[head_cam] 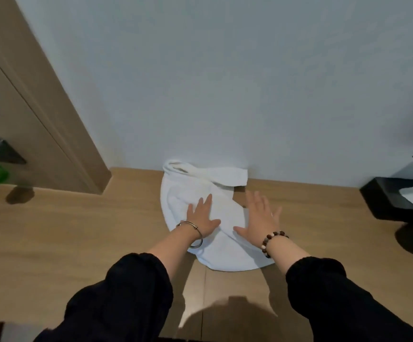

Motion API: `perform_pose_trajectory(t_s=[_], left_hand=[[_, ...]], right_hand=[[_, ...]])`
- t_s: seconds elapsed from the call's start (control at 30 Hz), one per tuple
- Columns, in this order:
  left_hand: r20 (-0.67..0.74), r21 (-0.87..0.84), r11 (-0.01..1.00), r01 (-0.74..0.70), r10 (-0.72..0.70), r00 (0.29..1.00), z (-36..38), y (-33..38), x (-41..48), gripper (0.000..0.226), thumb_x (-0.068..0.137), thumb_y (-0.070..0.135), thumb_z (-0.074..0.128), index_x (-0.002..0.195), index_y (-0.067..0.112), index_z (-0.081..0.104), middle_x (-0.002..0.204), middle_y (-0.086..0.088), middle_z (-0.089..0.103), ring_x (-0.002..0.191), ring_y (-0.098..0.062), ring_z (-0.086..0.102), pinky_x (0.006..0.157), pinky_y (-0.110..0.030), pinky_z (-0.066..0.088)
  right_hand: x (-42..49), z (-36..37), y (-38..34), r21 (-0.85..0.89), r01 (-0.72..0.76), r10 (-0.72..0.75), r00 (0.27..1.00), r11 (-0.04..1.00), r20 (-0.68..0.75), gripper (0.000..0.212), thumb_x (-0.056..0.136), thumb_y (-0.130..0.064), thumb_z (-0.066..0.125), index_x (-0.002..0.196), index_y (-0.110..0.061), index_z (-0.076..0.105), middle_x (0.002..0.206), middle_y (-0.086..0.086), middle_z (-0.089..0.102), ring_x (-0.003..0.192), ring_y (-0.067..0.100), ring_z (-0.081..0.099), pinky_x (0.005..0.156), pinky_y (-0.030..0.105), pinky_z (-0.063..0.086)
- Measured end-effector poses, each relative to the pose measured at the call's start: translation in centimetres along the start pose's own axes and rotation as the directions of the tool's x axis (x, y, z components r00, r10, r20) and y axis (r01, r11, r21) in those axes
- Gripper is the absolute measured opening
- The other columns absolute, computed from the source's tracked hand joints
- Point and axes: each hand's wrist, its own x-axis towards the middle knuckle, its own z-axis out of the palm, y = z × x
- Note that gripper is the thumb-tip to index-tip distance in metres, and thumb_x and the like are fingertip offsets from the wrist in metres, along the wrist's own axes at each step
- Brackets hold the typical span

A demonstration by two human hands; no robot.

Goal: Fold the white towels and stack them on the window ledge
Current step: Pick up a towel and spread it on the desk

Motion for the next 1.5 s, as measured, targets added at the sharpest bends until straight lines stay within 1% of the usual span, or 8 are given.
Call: perform_pose_trajectory(t_s=[0.1,0.27,0.37,0.9,1.07,1.3,1.37,1.5], left_hand=[[0.002,0.06,0.991,0.123,-0.123,0.992,3.7,0.6,1.4,0.078,0.092,0.059,0.035,0.142,0.041,-0.023,0.159,0.004,-0.014,0.145,-0.028,-0.014,0.113,-0.06,0.006],[-0.125,0.184,0.944,0.273,-0.253,0.959,7.8,2.1,0.8,0.076,0.092,0.064,0.031,0.147,0.039,-0.015,0.155,0.008,-0.025,0.144,-0.03,-0.019,0.111,-0.062,0.002],[-0.173,0.207,0.929,0.306,-0.273,0.946,9.4,2.8,0.1,0.078,0.089,0.069,0.027,0.147,0.039,-0.015,0.155,0.008,-0.026,0.145,-0.028,-0.017,0.111,-0.061,0.0],[-0.418,0.358,0.88,0.311,-0.147,0.897,12.9,0.7,0.1,0.073,0.091,0.066,0.019,0.149,0.035,-0.013,0.157,0.005,-0.022,0.146,-0.022,-0.009,0.113,-0.059,-0.001],[-0.458,0.371,0.874,0.313,-0.121,0.881,13.6,0.9,0.0,0.07,0.093,0.064,0.019,0.149,0.035,-0.011,0.158,0.005,-0.018,0.146,-0.021,-0.007,0.113,-0.059,0.0],[-0.513,0.37,0.877,0.306,-0.082,0.854,14.8,1.4,-0.2,0.066,0.094,0.061,0.022,0.15,0.037,-0.005,0.159,0.005,-0.01,0.146,-0.022,0.001,0.113,-0.058,0.004],[-0.546,0.349,0.889,0.295,-0.063,0.835,14.9,1.6,-0.5,0.065,0.094,0.06,0.028,0.149,0.038,0.003,0.158,0.001,0.004,0.143,-0.023,0.011,0.112,-0.057,0.008],[-0.642,0.268,0.919,0.289,-0.053,0.765,15.4,1.9,-1.2,0.059,0.09,0.057,0.044,0.14,0.032,0.026,0.137,-0.002,0.033,0.127,-0.024,0.033,0.108,-0.053,0.019]], right_hand=[[1.6,1.8,2.8,-0.086,0.144,-0.138,0.988,0.986,0.073,0.095,0.087,-0.066,0.04,0.148,-0.025,-0.021,0.157,0.003,-0.021,0.145,0.026,-0.015,0.111,0.061,-0.003],[2.8,4.9,6.5,-0.142,0.343,-0.313,0.929,0.929,0.197,0.081,0.095,-0.057,0.03,0.149,-0.021,-0.017,0.158,0.004,-0.017,0.146,0.024,-0.013,0.113,0.06,-0.007],[2.9,6.1,7.6,-0.08,0.351,-0.331,0.923,0.933,0.196,0.071,0.099,-0.05,0.025,0.15,-0.019,-0.015,0.158,0.002,-0.018,0.146,0.021,-0.015,0.115,0.056,-0.007],[3.3,9.1,8.0,-0.062,0.385,-0.389,0.915,0.921,-0.102,0.068,0.095,-0.051,0.024,0.152,-0.019,0.004,0.16,0.005,-0.001,0.147,0.021,-0.005,0.116,0.048,-0.012],[3.4,9.6,8.7,-0.136,0.419,-0.437,0.886,0.898,-0.156,0.067,0.095,-0.053,0.021,0.152,-0.019,0.007,0.159,0.006,0.009,0.145,0.023,0.008,0.116,0.052,-0.008],[2.8,10.2,9.5,-0.159,0.428,-0.457,0.829,0.89,-0.323,0.06,0.093,-0.051,0.029,0.142,-0.018,0.031,0.139,0.004,0.039,0.13,0.024,0.032,0.115,0.05,0.012],[2.7,9.9,9.6,-0.124,0.422,-0.437,0.825,0.898,-0.359,0.056,0.091,-0.053,0.035,0.135,-0.017,0.038,0.132,0.003,0.044,0.123,0.023,0.037,0.109,0.045,0.024],[2.0,9.4,10.1,-0.019,0.393,-0.37,0.848,0.919,-0.381,0.046,0.092,-0.052,0.045,0.119,-0.015,0.048,0.12,0.002,0.051,0.112,0.022,0.045,0.095,0.036,0.035]])
